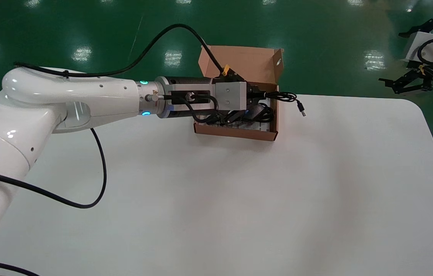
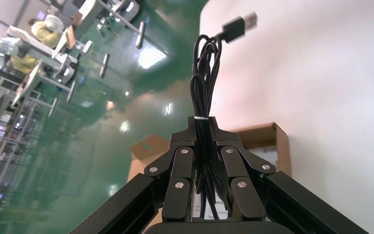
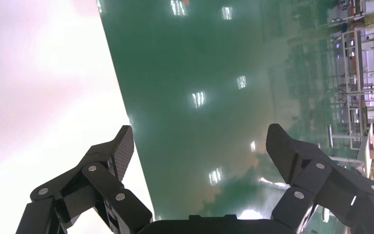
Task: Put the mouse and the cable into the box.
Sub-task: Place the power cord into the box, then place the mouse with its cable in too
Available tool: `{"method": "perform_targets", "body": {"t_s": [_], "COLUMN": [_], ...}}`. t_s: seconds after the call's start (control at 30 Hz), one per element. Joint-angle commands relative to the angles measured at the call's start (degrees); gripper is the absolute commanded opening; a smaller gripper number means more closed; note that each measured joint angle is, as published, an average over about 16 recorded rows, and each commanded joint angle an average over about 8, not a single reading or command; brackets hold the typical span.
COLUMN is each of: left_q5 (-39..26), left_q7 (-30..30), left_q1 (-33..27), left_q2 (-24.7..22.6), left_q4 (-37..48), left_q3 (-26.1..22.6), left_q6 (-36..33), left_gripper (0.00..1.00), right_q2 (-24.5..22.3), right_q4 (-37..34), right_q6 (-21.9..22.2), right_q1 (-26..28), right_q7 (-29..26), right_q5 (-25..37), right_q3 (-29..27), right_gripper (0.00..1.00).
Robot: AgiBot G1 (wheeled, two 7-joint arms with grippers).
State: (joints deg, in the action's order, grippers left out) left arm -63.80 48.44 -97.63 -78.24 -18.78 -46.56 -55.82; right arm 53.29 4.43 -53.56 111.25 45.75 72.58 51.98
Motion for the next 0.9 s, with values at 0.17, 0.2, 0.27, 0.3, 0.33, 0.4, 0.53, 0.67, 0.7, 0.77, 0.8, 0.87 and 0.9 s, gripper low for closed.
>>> {"method": "perform_targets", "body": {"t_s": [0.17, 0.2, 0.27, 0.3, 0.33, 0.4, 0.53, 0.67, 0.7, 0.77, 0.8, 0.87, 0.9], "left_q5": [0.54, 0.53, 0.46, 0.45, 0.47, 0.57, 1.19, 1.95, 2.08, 2.27, 2.37, 2.39, 2.37], "left_q7": [-0.74, -0.84, -0.95, -0.97, -0.97, -0.88, -0.71, -0.73, -0.75, -0.78, -0.8, -0.8, -0.8], "left_q1": [0.66, 0.59, 0.38, 0.25, 0.12, -0.12, -0.35, -0.29, -0.27, -0.24, -0.23, -0.24, -0.25], "left_q2": [-0.01, -0.03, -0.08, -0.1, -0.12, -0.17, -0.21, -0.21, -0.21, -0.21, -0.22, -0.21, -0.2], "left_q4": [0.62, 0.7, 0.65, 0.54, 0.34, -0.26, -1.56, -2.37, -2.45, -2.57, -2.63, -2.62, -2.6], "left_q3": [-3.08, -3.57, -4.63, -5.14, -5.66, -6.73, -8.53, -9.96, -10.16, -10.43, -10.57, -10.53, -10.47], "left_q6": [3.63, 4.59, 6.56, 7.46, 8.32, 9.71, 11.31, 12.18, 12.33, 12.54, 12.65, 12.6, 12.56], "left_gripper": [0.0, 0.0, 0.0, 0.0, 0.0, 0.0, 0.28, 0.78, 0.9, 1.0, 1.0, 1.0, 1.0], "right_q2": [-1.78, -2.09, -2.72, -3.02, -3.33, -3.92, -4.82, -5.42, -5.5, -5.61, -5.67, -5.63, -5.6], "right_q4": [-0.11, -0.06, 0.09, 0.17, 0.27, 0.48, 0.97, 1.63, 1.77, 1.93, 2.03, 2.04, 2.01], "right_q6": [-1.53, -1.93, -2.83, -3.31, -3.82, -4.89, -7.11, -9.6, -10.03, -10.59, -10.91, -10.85, -10.72], "right_q1": [1.12, 1.26, 1.54, 1.66, 1.77, 1.96, 2.17, 2.3, 2.31, 2.35, 2.37, 2.36, 2.36], "right_q7": [0.34, 0.38, 0.38, 0.35, 0.28, 0.05, -0.66, -1.22, -1.28, -1.34, -1.38, -1.37, -1.36], "right_q5": [1.0, 1.17, 1.53, 1.72, 1.9, 2.23, 2.67, 2.85, 2.87, 2.89, 2.9, 2.9, 2.9], "right_q3": [0.67, 0.79, 1.05, 1.19, 1.32, 1.57, 1.94, 2.13, 2.16, 2.19, 2.21, 2.21, 2.21], "right_gripper": [1.0, 1.0, 1.0, 1.0, 1.0, 1.0, 1.0, 1.0, 1.0, 1.0, 1.0, 1.0, 1.0]}}
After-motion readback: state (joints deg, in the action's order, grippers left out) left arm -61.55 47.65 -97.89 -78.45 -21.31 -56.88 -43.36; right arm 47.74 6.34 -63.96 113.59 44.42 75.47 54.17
